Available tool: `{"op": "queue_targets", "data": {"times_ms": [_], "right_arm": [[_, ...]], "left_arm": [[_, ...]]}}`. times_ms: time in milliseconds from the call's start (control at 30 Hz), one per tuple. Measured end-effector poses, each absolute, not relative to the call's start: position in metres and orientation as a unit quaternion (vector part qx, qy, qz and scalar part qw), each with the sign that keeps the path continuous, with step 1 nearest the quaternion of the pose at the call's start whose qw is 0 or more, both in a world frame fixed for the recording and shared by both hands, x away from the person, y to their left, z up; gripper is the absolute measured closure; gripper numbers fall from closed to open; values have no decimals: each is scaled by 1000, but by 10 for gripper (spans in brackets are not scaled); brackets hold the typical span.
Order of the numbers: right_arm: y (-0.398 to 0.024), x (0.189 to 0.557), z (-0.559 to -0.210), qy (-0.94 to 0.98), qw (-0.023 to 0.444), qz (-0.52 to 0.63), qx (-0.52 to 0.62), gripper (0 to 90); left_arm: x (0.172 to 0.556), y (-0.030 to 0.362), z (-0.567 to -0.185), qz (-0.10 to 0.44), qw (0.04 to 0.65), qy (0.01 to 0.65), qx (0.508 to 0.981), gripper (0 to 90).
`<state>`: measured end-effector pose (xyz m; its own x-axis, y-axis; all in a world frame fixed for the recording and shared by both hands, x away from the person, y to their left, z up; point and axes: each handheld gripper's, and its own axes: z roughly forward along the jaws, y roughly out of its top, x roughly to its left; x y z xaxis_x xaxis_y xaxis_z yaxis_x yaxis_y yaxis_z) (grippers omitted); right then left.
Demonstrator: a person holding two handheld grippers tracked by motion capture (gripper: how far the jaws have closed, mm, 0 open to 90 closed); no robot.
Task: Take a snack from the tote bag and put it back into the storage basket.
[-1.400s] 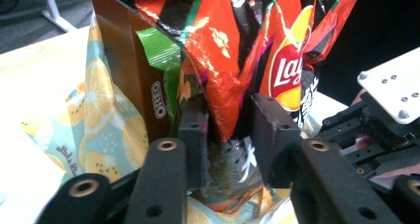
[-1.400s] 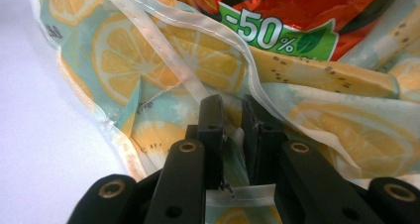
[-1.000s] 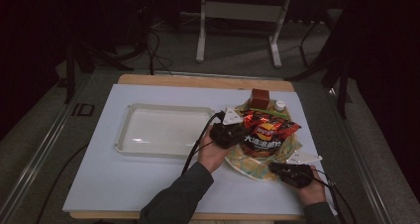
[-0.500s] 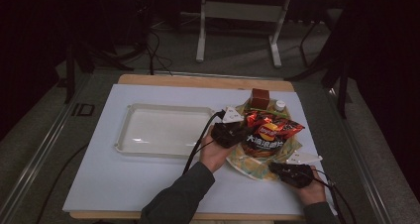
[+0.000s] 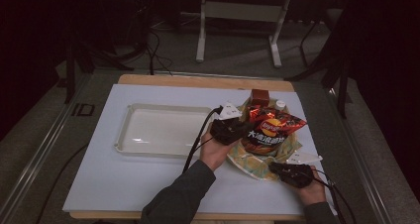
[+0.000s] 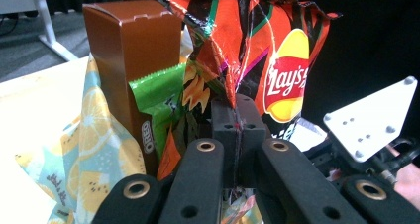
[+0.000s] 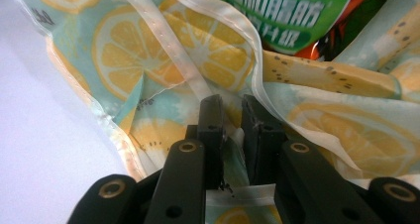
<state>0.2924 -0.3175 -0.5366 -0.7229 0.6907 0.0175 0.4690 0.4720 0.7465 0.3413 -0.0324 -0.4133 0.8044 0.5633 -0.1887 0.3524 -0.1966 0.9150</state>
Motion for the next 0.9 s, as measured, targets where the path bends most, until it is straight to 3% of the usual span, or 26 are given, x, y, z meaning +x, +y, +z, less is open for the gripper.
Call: {"op": "queue_targets", "data": {"times_ms": [467,900], "right_arm": [[-318,292,-537,845,143,383,345,793],[-318,292,-536,845,144,382,345,793]], "left_arm": [[339,-23,-401,102,581,299,750,896],[341,-43,-394,90,595,287,745,896]]}}
